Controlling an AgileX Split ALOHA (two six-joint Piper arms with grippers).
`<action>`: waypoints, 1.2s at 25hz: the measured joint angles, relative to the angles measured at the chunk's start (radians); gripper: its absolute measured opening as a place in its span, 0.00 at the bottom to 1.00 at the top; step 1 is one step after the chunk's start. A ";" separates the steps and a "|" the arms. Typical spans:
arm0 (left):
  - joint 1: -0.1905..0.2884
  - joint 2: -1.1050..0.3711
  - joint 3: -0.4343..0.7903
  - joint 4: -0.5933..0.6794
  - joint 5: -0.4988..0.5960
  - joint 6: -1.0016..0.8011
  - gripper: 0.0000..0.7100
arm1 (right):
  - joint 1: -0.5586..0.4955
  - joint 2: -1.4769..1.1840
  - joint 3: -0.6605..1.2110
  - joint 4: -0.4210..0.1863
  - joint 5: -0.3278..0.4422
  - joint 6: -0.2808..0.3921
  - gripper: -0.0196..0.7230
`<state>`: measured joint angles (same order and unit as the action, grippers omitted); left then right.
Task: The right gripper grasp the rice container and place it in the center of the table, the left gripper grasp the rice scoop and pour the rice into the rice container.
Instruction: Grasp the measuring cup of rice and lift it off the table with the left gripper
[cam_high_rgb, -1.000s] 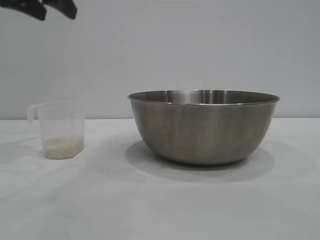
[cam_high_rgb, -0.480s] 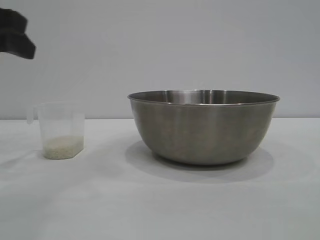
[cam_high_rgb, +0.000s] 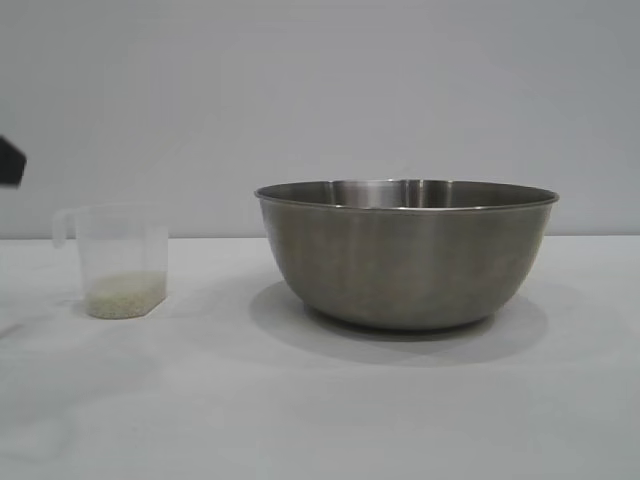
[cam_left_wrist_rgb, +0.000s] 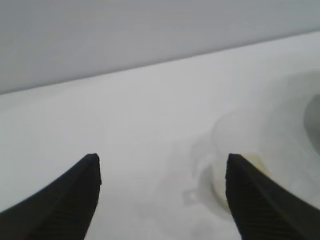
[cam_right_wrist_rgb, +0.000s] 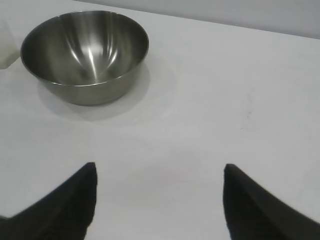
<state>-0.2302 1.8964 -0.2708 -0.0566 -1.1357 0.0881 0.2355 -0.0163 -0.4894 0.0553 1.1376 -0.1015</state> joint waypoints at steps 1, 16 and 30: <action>0.000 0.015 -0.012 -0.002 0.000 0.000 0.66 | 0.000 0.000 0.000 0.000 0.000 0.000 0.69; 0.000 0.144 -0.167 -0.015 -0.002 0.000 0.66 | 0.000 0.000 0.000 0.000 0.000 0.000 0.69; 0.000 0.176 -0.238 -0.028 -0.002 0.002 0.37 | 0.000 0.000 0.000 0.000 0.000 0.000 0.69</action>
<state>-0.2302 2.0726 -0.5086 -0.0843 -1.1377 0.0903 0.2355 -0.0163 -0.4894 0.0553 1.1376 -0.1015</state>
